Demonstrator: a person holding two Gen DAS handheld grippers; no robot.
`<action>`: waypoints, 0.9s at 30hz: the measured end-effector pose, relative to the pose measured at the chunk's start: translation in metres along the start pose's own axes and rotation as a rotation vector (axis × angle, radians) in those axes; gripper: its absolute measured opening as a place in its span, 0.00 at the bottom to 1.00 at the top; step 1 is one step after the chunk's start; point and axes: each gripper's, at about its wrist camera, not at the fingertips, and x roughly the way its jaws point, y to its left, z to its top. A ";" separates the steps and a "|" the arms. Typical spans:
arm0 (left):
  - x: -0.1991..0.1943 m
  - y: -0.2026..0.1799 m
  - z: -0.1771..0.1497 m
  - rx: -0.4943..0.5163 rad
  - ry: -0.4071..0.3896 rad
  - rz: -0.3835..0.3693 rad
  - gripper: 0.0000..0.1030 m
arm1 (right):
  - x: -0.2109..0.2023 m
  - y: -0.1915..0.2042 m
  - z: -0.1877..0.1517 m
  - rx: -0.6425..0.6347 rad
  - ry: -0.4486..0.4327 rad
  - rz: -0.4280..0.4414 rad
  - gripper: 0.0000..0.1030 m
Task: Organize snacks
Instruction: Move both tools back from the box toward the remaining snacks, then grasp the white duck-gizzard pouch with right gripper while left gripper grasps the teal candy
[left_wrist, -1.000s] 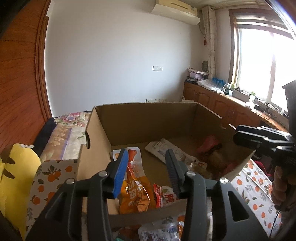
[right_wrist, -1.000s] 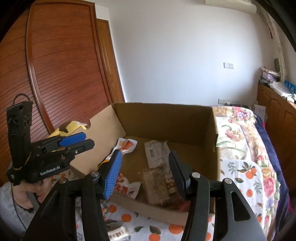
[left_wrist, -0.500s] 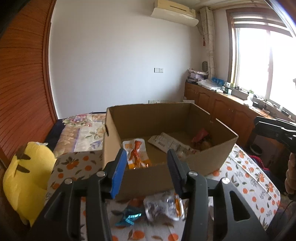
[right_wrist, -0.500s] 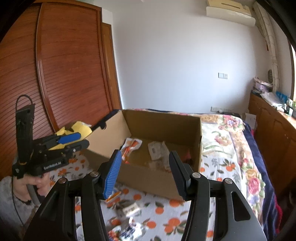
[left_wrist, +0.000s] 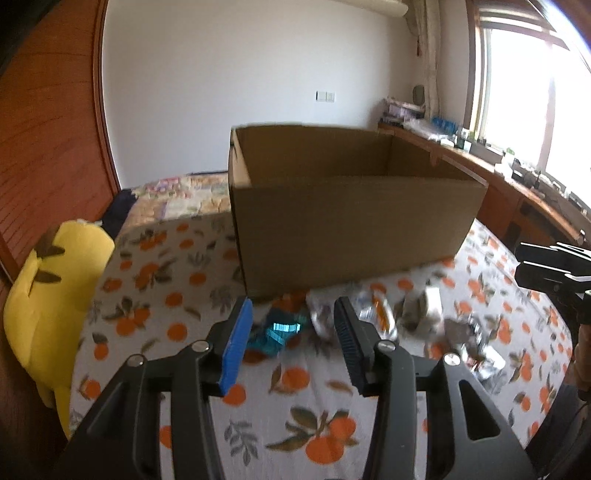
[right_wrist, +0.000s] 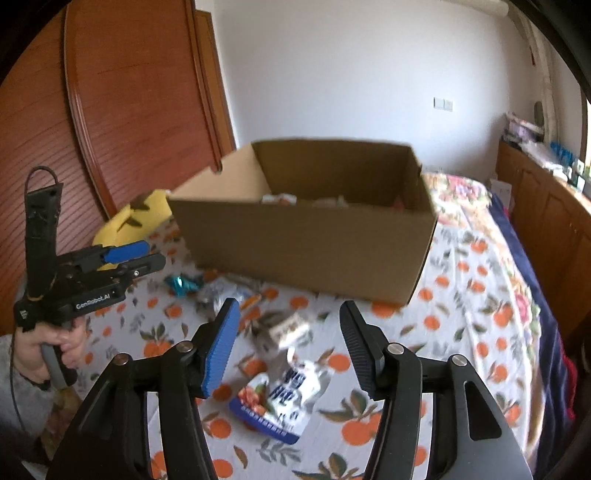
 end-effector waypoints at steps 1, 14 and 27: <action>0.003 0.000 -0.004 0.001 0.011 -0.009 0.45 | 0.004 0.000 -0.005 0.004 0.010 -0.004 0.62; 0.016 0.001 -0.021 0.001 0.059 -0.009 0.45 | 0.060 -0.006 -0.042 0.041 0.149 -0.063 0.65; 0.021 0.000 -0.025 0.015 0.070 -0.006 0.45 | 0.071 -0.008 -0.052 0.001 0.211 -0.105 0.72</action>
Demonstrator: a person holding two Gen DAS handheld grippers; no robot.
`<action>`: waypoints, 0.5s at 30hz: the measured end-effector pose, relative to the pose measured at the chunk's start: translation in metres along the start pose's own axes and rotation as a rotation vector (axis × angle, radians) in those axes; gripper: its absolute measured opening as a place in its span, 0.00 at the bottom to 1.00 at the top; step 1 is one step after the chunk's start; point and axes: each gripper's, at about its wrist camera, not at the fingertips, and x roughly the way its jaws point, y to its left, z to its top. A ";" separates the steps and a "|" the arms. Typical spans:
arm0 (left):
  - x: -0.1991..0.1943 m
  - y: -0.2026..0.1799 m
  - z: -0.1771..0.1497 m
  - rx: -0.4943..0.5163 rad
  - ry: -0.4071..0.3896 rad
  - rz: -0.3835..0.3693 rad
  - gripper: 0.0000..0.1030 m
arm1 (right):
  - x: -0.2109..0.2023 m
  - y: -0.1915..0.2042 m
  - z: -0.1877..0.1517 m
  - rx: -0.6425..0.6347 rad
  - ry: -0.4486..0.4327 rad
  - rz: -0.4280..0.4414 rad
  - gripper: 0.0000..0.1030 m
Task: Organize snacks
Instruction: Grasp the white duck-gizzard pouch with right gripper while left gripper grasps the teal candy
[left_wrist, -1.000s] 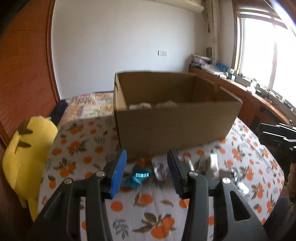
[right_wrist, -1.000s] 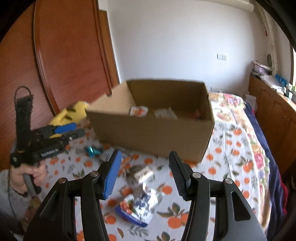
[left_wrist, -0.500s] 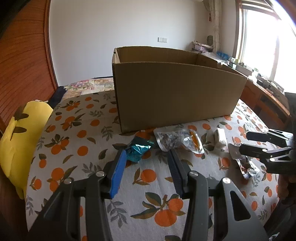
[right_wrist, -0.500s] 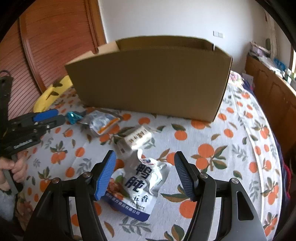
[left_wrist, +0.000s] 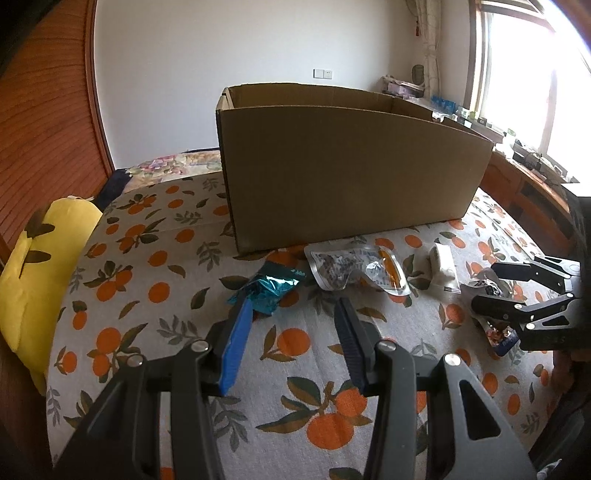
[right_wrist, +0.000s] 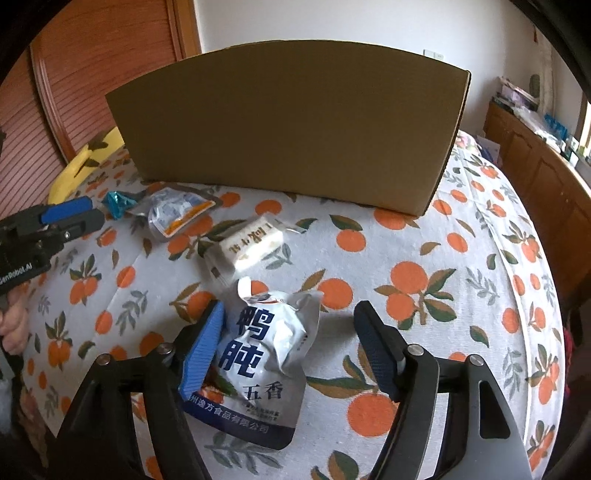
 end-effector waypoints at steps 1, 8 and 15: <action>0.001 0.000 0.001 0.003 0.000 0.002 0.45 | 0.000 -0.001 0.000 0.001 0.000 0.004 0.72; 0.006 0.003 0.010 0.027 0.004 0.025 0.45 | 0.000 0.000 -0.003 -0.010 -0.011 0.000 0.74; 0.024 0.008 0.017 0.053 0.046 0.039 0.45 | -0.001 0.001 -0.003 -0.011 -0.019 0.006 0.65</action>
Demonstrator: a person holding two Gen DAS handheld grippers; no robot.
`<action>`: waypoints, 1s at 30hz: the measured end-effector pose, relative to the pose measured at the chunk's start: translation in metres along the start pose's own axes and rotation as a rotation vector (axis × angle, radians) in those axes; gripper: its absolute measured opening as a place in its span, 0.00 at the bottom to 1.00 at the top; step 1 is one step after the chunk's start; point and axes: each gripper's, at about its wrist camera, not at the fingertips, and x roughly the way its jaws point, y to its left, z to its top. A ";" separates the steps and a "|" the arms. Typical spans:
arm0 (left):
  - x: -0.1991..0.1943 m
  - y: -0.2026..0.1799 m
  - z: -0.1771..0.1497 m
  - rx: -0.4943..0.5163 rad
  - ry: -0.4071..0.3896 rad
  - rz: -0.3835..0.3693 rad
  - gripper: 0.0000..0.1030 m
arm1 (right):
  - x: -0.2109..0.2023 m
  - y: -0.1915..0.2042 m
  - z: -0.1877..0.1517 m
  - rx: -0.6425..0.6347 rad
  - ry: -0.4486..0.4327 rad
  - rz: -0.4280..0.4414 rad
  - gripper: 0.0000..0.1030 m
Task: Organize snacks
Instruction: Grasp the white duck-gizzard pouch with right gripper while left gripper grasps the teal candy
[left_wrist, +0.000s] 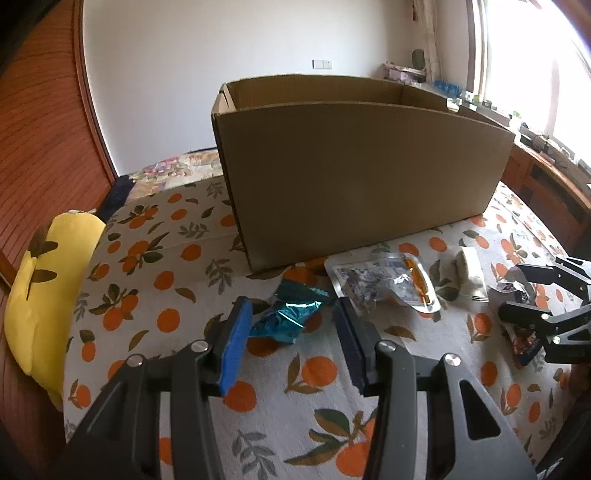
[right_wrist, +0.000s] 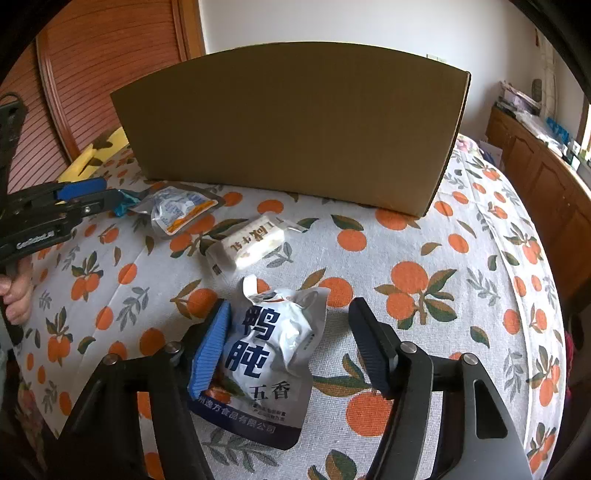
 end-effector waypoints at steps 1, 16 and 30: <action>0.003 0.001 0.001 0.000 0.010 -0.002 0.45 | 0.000 0.000 0.000 -0.001 0.000 0.000 0.64; 0.026 0.007 0.002 -0.018 0.062 0.004 0.45 | -0.001 0.001 0.000 0.003 -0.002 0.005 0.64; 0.022 0.010 0.000 -0.051 0.044 -0.019 0.24 | 0.000 0.000 0.000 -0.004 0.000 -0.002 0.64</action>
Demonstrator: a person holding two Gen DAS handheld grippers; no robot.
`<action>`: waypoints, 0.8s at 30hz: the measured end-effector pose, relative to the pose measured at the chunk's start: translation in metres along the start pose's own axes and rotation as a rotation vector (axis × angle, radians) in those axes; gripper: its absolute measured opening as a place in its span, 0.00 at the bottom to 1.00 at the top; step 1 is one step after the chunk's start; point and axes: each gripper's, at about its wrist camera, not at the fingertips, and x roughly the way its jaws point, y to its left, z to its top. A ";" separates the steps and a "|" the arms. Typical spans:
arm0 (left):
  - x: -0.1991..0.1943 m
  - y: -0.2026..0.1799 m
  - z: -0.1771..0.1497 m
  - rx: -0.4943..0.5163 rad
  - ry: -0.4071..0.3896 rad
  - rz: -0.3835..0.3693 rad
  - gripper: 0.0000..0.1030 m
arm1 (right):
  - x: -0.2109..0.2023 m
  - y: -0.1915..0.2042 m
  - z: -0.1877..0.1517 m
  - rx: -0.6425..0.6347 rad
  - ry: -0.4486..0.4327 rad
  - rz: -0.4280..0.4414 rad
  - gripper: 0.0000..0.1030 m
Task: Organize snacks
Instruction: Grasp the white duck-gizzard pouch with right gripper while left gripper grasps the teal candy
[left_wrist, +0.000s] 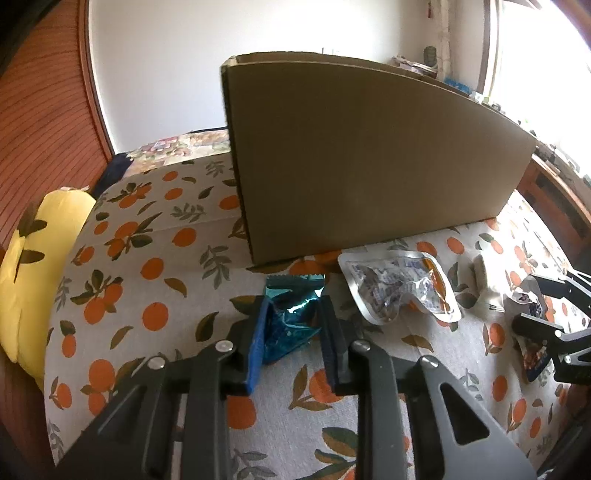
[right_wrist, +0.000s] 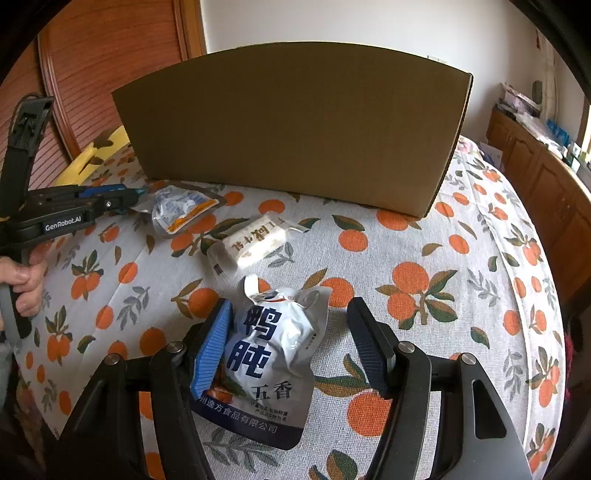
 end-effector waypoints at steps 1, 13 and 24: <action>0.000 -0.001 0.000 0.003 -0.002 -0.001 0.24 | 0.000 0.000 0.000 -0.003 0.001 -0.003 0.64; -0.024 0.013 0.000 -0.080 -0.131 -0.075 0.24 | 0.004 0.011 0.001 -0.040 0.007 -0.042 0.65; -0.035 0.015 -0.003 -0.081 -0.187 -0.119 0.24 | -0.001 0.025 0.001 -0.072 0.028 -0.055 0.45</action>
